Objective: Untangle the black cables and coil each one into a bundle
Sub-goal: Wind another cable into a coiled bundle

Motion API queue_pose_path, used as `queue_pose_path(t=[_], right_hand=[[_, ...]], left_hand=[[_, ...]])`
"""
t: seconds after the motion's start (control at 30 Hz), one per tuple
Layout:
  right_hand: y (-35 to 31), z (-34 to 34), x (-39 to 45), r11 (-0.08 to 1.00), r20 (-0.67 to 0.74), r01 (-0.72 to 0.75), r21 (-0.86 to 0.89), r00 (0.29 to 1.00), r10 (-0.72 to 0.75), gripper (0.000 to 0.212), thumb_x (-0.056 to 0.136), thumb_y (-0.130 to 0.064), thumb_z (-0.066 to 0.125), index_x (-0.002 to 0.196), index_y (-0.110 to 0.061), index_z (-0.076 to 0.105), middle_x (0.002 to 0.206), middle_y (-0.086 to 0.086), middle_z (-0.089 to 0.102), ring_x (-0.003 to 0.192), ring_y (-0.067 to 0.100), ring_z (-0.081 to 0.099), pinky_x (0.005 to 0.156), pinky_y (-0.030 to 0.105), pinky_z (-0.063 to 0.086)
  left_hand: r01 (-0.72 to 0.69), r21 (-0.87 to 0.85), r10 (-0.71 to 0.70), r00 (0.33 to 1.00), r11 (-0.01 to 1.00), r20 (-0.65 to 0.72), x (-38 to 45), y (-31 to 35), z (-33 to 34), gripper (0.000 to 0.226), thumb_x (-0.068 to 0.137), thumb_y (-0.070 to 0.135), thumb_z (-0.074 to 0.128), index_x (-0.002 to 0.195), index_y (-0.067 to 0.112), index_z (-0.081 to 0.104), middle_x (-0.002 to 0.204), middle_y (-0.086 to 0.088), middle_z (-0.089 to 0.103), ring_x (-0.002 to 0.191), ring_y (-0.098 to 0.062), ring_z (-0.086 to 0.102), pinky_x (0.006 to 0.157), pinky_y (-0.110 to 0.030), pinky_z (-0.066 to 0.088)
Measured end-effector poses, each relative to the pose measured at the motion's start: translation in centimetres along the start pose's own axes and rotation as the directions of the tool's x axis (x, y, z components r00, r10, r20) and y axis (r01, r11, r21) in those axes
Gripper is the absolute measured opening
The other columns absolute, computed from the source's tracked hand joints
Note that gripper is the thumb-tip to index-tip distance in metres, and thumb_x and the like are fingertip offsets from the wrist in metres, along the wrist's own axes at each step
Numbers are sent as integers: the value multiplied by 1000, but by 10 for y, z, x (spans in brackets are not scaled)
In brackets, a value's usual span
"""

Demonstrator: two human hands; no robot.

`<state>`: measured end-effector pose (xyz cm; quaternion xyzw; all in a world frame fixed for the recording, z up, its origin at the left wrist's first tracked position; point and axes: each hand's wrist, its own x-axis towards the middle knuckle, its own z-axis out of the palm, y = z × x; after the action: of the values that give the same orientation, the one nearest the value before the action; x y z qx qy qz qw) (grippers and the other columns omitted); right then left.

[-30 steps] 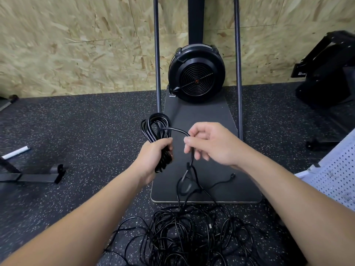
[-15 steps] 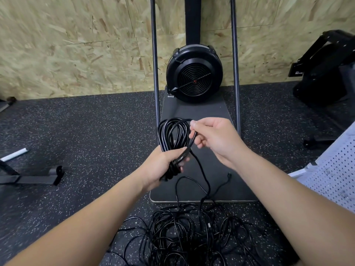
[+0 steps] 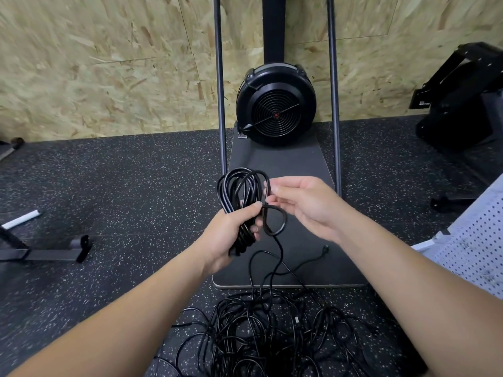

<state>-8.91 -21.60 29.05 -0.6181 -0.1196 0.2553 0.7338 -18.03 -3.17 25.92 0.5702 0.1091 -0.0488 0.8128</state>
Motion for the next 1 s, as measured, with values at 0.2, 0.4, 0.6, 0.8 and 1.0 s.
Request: queue_pose_path(t=[0.2, 0.4, 0.6, 0.8, 1.0], right_hand=[[8, 10, -7, 944, 71, 24, -330, 997, 0, 35, 111, -15, 63, 138, -36, 72, 106, -4, 78, 85, 13, 70, 81, 32, 65], [7, 12, -11, 837, 108, 12, -548, 993, 56, 48, 117, -24, 49, 161, -43, 51, 132, -3, 63, 80, 14, 72, 72, 32, 65], [10, 27, -16, 784, -141, -223, -580, 975, 173, 55, 108, -63, 51, 96, -15, 74, 88, 0, 78, 61, 15, 71, 62, 33, 59], [14, 23, -11, 842, -90, -464, -277, 885, 458, 64, 108, -62, 55, 107, 0, 74, 70, 8, 65, 52, 19, 53, 56, 28, 45], [23, 16, -2, 917, -110, -289, -277, 957, 268, 43, 85, 12, 75, 124, -5, 72, 96, 9, 70, 82, 22, 70, 85, 39, 61]], left_hand=[[5, 113, 11, 990, 994, -137, 6, -2, -6, 12, 100, 21, 74, 90, 16, 72, 80, -5, 62, 64, -18, 55, 60, -30, 43], [-17, 214, 52, 986, 977, -160, 8, -1, -6, 31, 95, 13, 74, 66, 20, 65, 68, -5, 53, 58, -21, 48, 55, -30, 42], [-38, 270, 114, 955, 962, -272, 12, -2, -2, 31, 91, 25, 81, 68, 21, 61, 68, -7, 49, 66, -24, 47, 44, -24, 32], [-65, 210, 128, 946, 976, -300, 17, -4, -8, 20, 89, 29, 83, 83, 21, 66, 68, -3, 51, 65, -22, 46, 51, -29, 31], [2, 111, 46, 899, 994, -436, 21, 3, -20, 27, 88, 32, 84, 76, 20, 63, 73, -8, 55, 65, -23, 52, 52, -25, 34]])
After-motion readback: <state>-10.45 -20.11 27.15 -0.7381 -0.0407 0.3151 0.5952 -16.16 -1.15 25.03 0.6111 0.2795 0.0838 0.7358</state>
